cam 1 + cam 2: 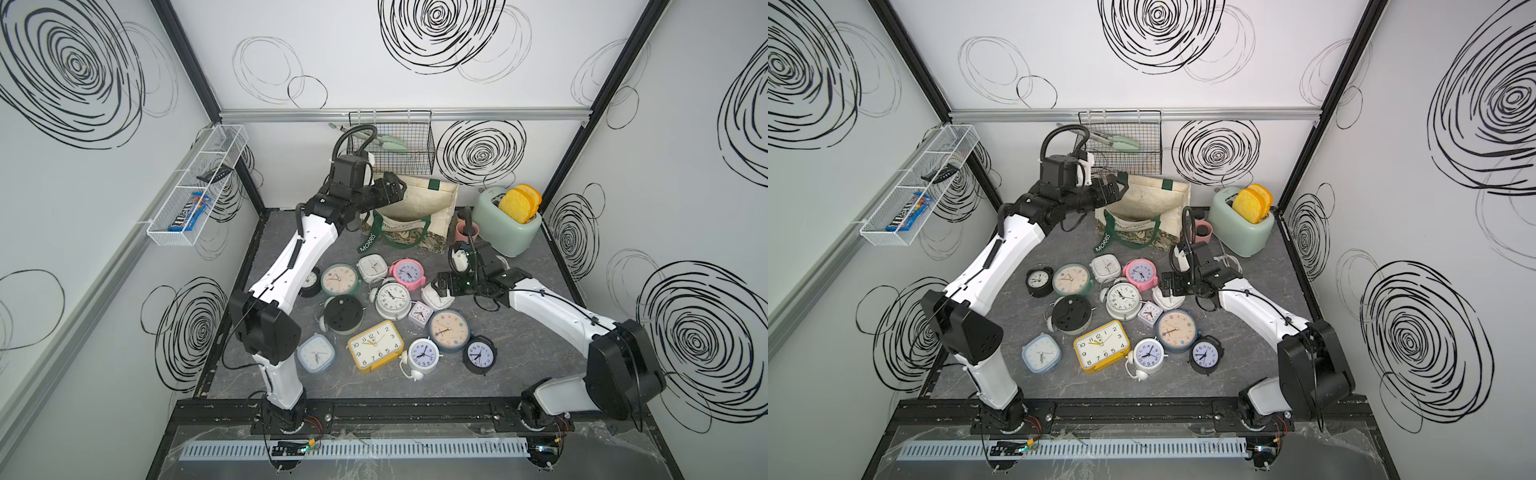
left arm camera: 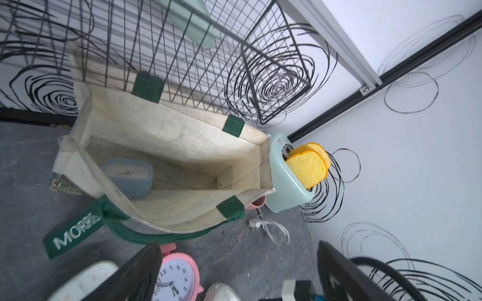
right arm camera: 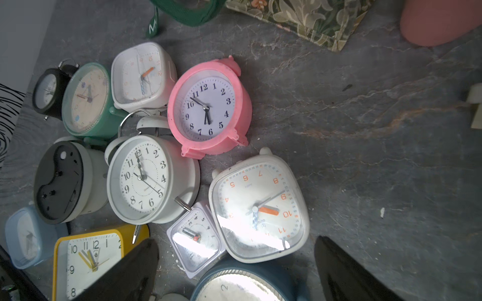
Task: Put the alarm clock into the canvas bag
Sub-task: Place the alarm at the canvas bag, then move the alarm to the center of the board.
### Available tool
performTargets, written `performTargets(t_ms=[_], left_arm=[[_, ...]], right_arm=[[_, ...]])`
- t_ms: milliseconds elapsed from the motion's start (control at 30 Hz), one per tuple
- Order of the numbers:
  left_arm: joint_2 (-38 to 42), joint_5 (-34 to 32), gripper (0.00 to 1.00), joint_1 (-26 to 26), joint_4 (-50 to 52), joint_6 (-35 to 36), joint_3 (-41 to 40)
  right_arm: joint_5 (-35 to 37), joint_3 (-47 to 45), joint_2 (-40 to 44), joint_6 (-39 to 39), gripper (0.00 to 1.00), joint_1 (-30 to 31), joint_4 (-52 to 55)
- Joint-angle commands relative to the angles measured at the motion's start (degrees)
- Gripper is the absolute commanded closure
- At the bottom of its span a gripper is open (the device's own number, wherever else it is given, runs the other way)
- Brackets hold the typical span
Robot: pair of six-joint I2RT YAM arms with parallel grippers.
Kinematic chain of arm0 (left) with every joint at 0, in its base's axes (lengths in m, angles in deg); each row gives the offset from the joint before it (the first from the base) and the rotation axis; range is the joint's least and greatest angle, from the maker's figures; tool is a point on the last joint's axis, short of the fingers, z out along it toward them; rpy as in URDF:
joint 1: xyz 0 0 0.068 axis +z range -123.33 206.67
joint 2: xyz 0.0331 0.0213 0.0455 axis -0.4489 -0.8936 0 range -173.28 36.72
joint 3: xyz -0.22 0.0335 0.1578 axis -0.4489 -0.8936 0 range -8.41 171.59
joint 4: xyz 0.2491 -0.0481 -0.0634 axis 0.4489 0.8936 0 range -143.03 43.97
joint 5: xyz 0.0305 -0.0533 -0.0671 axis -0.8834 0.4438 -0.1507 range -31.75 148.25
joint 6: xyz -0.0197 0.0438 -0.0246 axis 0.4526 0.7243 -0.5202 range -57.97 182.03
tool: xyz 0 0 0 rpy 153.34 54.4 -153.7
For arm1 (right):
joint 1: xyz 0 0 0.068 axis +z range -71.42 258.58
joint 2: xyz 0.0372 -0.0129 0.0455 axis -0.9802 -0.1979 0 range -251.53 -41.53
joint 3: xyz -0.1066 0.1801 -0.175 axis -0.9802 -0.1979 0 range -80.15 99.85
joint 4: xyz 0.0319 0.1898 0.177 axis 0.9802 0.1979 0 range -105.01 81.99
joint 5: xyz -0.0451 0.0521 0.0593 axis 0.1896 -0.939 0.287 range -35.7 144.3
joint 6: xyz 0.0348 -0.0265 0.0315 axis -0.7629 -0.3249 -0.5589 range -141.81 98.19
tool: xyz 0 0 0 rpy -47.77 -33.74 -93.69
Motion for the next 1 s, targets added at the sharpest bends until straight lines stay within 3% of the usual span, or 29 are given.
performTargets(t_ms=[0,167,300,467,733,967], left_arm=[[10.3,0.5,0.04,-1.8,-5.7,2.5,-9.6],[25.9,1.5,0.04,-2.8,-11.2,2.4,-29.0],[34.2,3.0,0.04,-2.2,-9.6,3.5,-38.8],[40.8,4.1,0.04,-1.5,-7.2,4.7,-45.0],[44.6,9.3,0.04,-1.7,-10.0,4.3,-52.7],[46.5,10.6,0.04,-2.3,-10.0,6.1,-56.8]], right_arm=[[3.2,2.7,-3.3,3.7,0.03,1.2,3.4],[4.4,3.8,-7.7,7.8,0.03,1.3,5.7],[4.4,-2.2,-3.0,11.0,0.03,2.3,-0.4],[4.0,-7.8,2.1,14.4,0.03,2.4,-7.8],[4.9,-4.0,-4.6,15.9,0.03,2.5,-3.8],[4.3,-4.9,-4.9,16.9,0.03,3.1,-6.8]])
